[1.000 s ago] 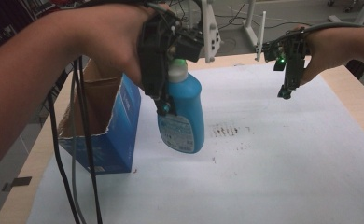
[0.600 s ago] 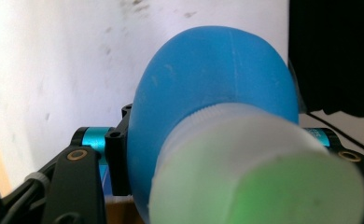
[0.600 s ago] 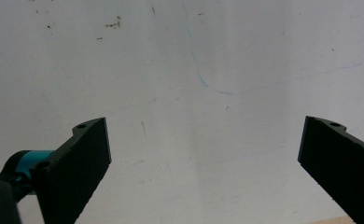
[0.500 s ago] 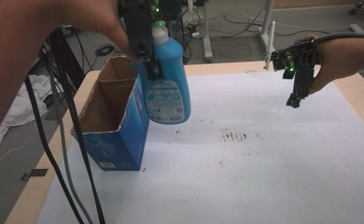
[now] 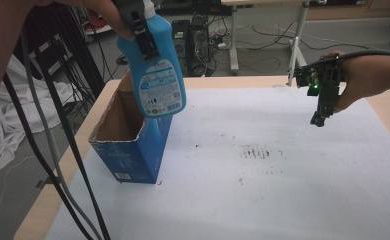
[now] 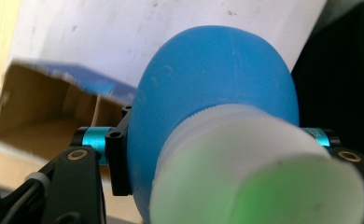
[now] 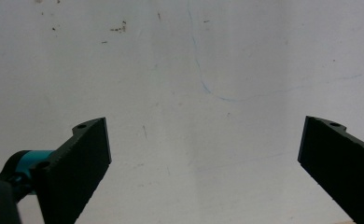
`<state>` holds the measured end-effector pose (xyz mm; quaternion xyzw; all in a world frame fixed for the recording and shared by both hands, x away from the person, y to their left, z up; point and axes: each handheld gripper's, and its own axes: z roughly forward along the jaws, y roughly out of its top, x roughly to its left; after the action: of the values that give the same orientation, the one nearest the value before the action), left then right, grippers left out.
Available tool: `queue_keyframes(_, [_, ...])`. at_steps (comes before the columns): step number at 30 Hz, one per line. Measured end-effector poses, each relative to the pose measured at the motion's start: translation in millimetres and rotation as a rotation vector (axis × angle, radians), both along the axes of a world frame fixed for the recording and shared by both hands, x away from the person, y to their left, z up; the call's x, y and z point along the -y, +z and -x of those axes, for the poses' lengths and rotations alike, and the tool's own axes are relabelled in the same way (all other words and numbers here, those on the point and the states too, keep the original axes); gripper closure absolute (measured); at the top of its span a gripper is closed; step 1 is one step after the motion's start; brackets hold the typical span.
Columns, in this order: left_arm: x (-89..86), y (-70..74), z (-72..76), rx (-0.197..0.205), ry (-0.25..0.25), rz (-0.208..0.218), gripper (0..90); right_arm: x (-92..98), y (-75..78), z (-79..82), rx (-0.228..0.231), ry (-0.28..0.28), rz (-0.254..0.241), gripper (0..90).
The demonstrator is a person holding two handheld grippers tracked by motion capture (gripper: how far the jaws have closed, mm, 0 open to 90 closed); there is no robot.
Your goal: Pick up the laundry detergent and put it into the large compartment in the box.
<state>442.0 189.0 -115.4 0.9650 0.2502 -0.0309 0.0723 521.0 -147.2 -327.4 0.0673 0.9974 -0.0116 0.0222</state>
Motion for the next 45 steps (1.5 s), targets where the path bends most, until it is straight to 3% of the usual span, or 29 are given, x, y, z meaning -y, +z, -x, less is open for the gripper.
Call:
queue_keyframes(4, [-14.7, 7.4, -0.9, -0.012, 0.136, -0.016, 37.3, -0.9, 0.6, 0.4, -0.004, 0.009, 0.000, 1.5])
queue_keyframes(13, [-42.6, 14.5, -3.7, -0.041, 0.328, -0.033, 37.3, 0.2, 4.4, 0.1, -0.011, 0.017, -0.006, 1.5])
queue_keyframes(16, [-50.5, 13.2, -5.8, -0.046, 0.400, -0.047, 37.3, 0.3, 4.6, 0.0, -0.013, 0.021, -0.007, 1.5])
queue_keyframes(20, [-56.7, 8.0, -8.1, -0.048, 0.457, -0.077, 37.3, 0.0, 3.8, -0.3, -0.011, 0.024, -0.003, 1.5])
queue_keyframes(32, [-62.8, -17.5, -13.9, -0.075, 0.462, -0.099, 37.3, 0.7, 3.9, -0.6, -0.009, 0.026, -0.006, 1.5])
queue_keyframes(40, [-67.6, -48.9, -14.0, -0.100, 0.448, -0.115, 37.3, 0.1, 6.7, 1.7, 0.008, 0.028, -0.016, 1.5])
queue_keyframes(42, [-67.5, -59.0, -12.9, -0.098, 0.420, -0.127, 37.3, 0.3, 7.6, 2.0, 0.011, 0.037, -0.020, 1.5])
queue_keyframes(45, [-68.1, -76.6, -12.4, -0.107, 0.420, -0.114, 37.3, 1.3, 8.0, 2.8, 0.012, 0.027, -0.014, 1.5])
